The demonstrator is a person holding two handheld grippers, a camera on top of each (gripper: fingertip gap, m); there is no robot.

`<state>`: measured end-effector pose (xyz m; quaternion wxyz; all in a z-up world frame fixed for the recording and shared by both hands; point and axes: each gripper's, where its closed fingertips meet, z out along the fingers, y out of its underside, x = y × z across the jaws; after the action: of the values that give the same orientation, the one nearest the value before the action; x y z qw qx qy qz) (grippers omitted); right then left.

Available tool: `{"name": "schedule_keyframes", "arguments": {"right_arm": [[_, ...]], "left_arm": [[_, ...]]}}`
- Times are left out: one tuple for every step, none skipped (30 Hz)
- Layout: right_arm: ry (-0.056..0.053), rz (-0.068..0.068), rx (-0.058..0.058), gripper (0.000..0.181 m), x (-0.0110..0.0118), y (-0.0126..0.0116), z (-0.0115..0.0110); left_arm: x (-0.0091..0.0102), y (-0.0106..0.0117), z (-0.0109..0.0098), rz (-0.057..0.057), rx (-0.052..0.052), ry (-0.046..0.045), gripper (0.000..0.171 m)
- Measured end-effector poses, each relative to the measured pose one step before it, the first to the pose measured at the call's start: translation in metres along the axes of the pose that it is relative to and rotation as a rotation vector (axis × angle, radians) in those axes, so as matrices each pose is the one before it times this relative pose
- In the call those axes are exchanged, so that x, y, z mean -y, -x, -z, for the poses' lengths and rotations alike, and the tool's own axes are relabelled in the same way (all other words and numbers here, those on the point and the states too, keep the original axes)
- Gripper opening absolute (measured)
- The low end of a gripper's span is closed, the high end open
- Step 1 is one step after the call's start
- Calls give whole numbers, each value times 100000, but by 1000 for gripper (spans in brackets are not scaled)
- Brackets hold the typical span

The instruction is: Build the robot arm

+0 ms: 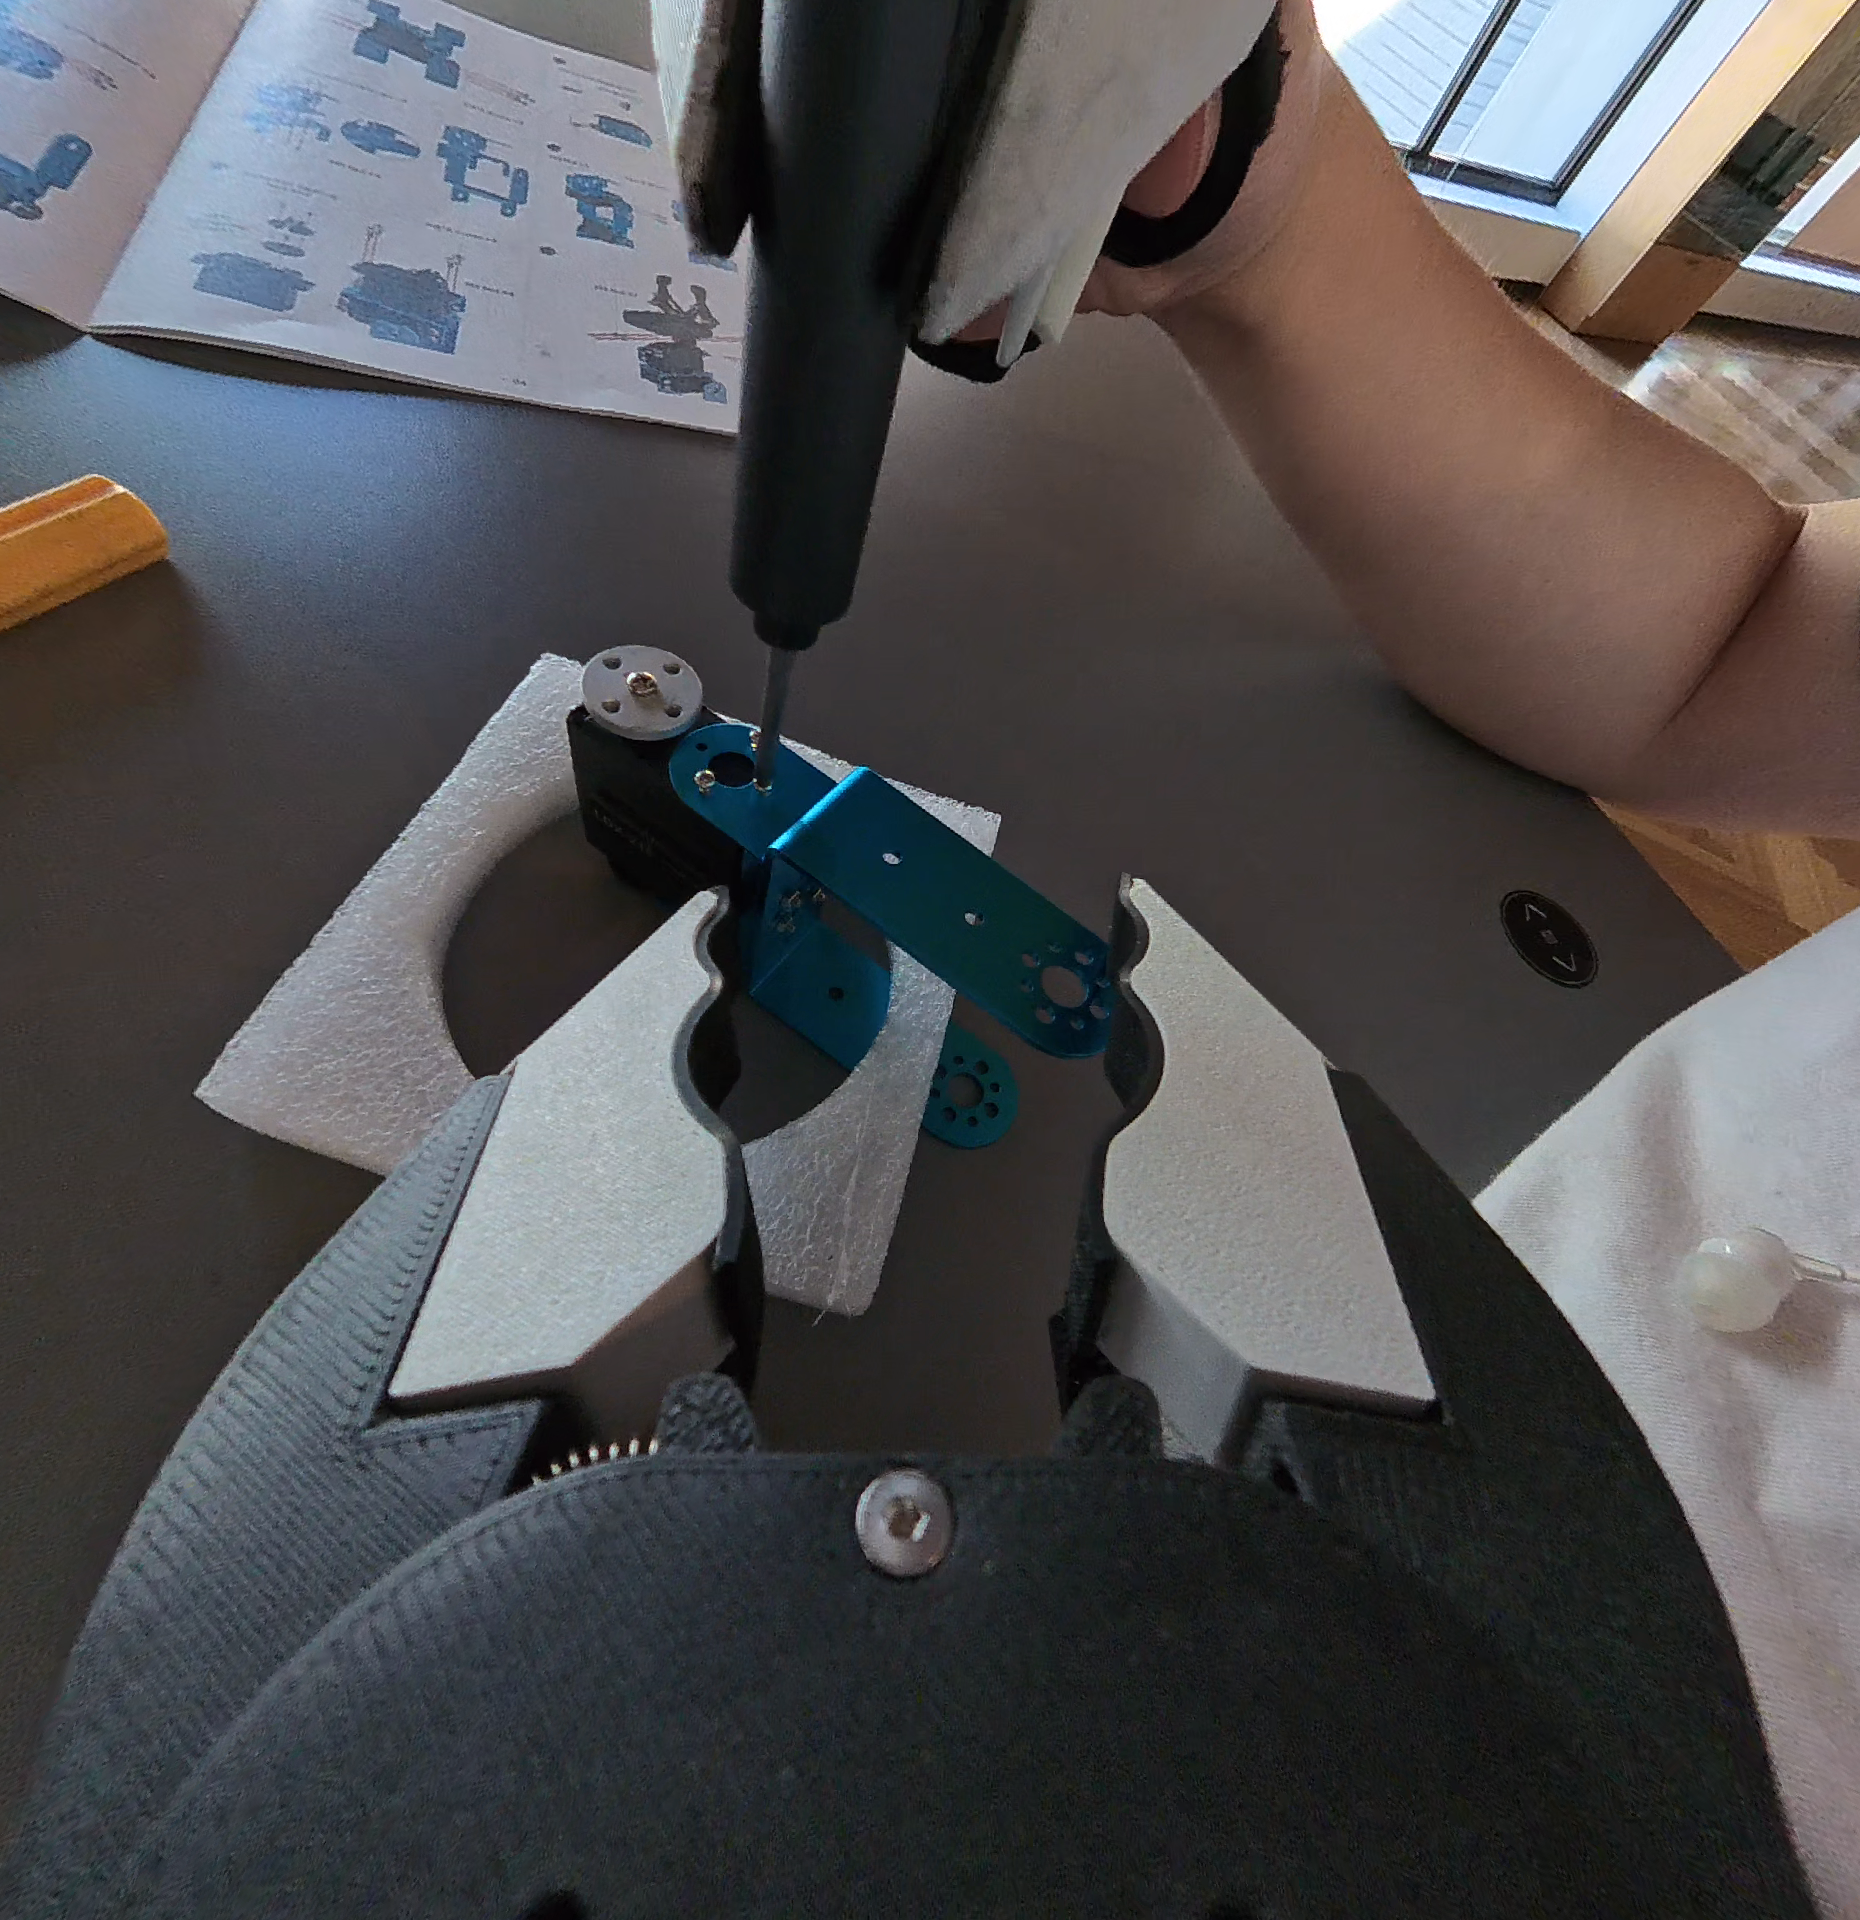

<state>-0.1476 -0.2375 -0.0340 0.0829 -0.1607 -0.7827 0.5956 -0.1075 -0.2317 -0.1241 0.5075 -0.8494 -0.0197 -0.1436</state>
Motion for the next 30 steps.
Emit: {"name": "schedule_keyframes", "arguments": {"right_arm": [[73,212,-331,17,-8,-35,-6],[-102,-117,95,17,2,17,-1],[-42,-454,868,17,-2,108,0],[7,-323,637,17,-22,85,7],[-482,-1028,685,18,-10,19,23],[-490,-1554,770,18,0,4,24],[-463,-481,57,18,20,-45,13],[-175,820,-927,17,16,-118,33],[134,1238,-1274,17,15,-116,30],[311,888,-462,17,0,1,16],[187,98,153,17,3,43,-24],[108,-129,29,17,13,7,-54],[143,170,-100,17,12,-3,-72],[207,269,-184,17,24,5,-74],[354,322,-293,17,18,7,-85],[545,604,-648,17,11,-4,-76],[703,720,-914,17,11,-13,-65],[765,823,-587,17,0,54,-49],[661,800,-460,17,2,65,-40],[520,440,-528,18,-4,24,-24],[422,157,-1022,18,0,-93,7],[743,141,-1705,18,-83,-233,23],[799,463,-530,18,-116,-65,6],[-138,628,706,19,-26,120,28],[-694,-217,1618,21,43,195,52],[-813,-813,1583,24,21,141,72],[-725,-882,1299,25,-9,63,78],[-868,-711,750,24,15,-13,98],[-878,-768,87,22,36,-91,75],[-788,-747,290,21,61,-65,69]], "left_arm": [[5,8,1,134,123,-169,70],[-12,-1,4,49,75,-152,70],[-1,-5,7,164,-23,-113,70],[2,-2,13,330,-55,-101,70],[-3,-8,3,321,-57,-143,70],[-6,-3,24,347,-127,-159,70],[2,6,118,738,-498,142,70],[138,149,272,555,-178,-174,71],[595,351,537,-187,598,-2074,73],[1174,525,826,-919,1323,-4031,73],[1737,454,964,-1494,828,-5514,73],[2126,132,877,-1994,-725,-5902,71],[2172,-69,619,-2579,-1281,-4686,68],[1960,-36,289,-3056,-367,-2762,67],[1646,-140,0,-3755,-645,-1368,68],[1419,-231,-198,-3677,-984,-1206,67],[1175,-211,-305,-2757,-1002,-1223,64],[953,-200,-334,-1763,-1127,-1387,61],[626,-198,-332,-1511,-1305,-910,55],[245,-174,-309,-1352,-1127,196,45],[10,-213,-220,-1474,-1237,657,32],[62,-247,-102,-1159,-1020,-266,16],[24,144,-59,-597,1722,-533,16],[-1,-46,-14,-744,293,-466,16],[-12,-175,26,-391,-811,-26,16],[-21,10,52,-127,198,334,16],[-23,38,60,-490,132,505,16],[-22,-62,46,-481,-459,506,16],[-17,15,26,-135,25,416,16],[-16,10,10,-130,144,192,16]]}}
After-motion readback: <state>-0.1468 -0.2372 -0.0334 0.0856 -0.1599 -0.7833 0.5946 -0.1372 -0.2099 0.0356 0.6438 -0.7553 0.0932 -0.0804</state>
